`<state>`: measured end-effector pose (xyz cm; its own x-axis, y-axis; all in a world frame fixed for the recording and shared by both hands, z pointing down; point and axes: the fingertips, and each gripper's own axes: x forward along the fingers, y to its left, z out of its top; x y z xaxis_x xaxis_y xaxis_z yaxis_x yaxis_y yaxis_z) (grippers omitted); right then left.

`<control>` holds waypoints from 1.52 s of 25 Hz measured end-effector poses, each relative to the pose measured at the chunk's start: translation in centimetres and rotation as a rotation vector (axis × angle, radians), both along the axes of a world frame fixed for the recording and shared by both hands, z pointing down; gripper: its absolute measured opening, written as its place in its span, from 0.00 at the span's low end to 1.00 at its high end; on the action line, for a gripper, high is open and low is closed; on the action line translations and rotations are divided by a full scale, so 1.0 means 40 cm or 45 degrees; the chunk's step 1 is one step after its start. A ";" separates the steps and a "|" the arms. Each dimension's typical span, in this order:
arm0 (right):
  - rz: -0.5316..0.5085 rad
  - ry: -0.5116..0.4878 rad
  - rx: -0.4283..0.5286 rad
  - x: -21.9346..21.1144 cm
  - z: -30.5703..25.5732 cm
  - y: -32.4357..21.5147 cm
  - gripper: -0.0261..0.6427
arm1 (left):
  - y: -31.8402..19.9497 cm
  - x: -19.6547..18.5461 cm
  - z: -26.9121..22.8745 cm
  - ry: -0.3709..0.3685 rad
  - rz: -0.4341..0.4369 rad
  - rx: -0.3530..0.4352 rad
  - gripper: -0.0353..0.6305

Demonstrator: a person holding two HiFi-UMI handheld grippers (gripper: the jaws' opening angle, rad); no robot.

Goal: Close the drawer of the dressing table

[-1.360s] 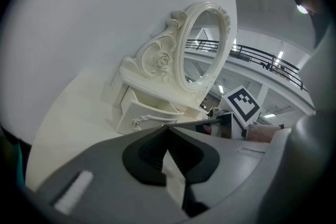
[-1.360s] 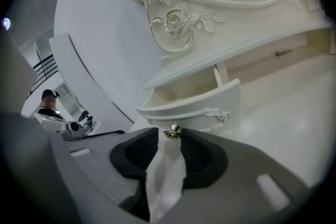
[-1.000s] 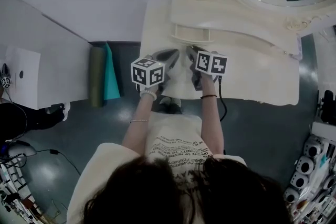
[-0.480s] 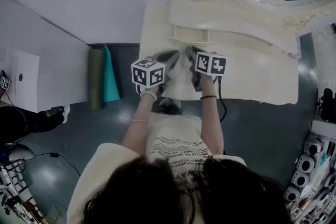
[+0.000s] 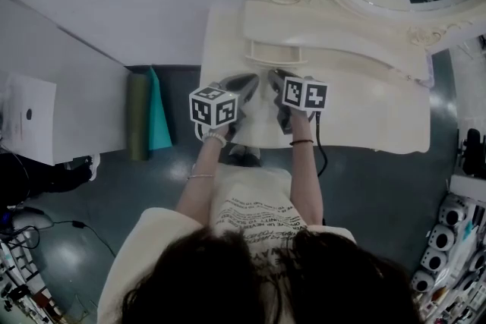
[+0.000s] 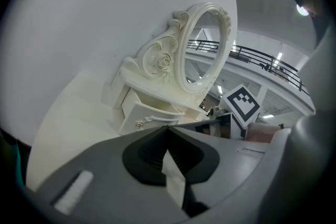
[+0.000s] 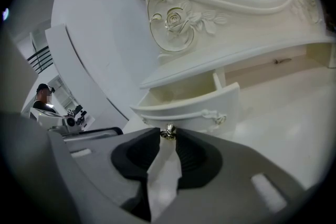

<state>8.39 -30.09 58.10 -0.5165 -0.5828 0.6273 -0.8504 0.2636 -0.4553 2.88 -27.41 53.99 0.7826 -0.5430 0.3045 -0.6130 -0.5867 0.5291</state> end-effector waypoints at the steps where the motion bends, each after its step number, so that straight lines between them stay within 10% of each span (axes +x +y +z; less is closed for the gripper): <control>1: -0.002 -0.001 -0.001 0.000 0.001 -0.001 0.19 | -0.002 0.001 0.000 0.000 -0.001 0.001 0.04; 38: -0.027 -0.002 0.012 0.002 -0.001 -0.063 0.19 | -0.061 0.004 -0.006 -0.009 -0.033 0.019 0.04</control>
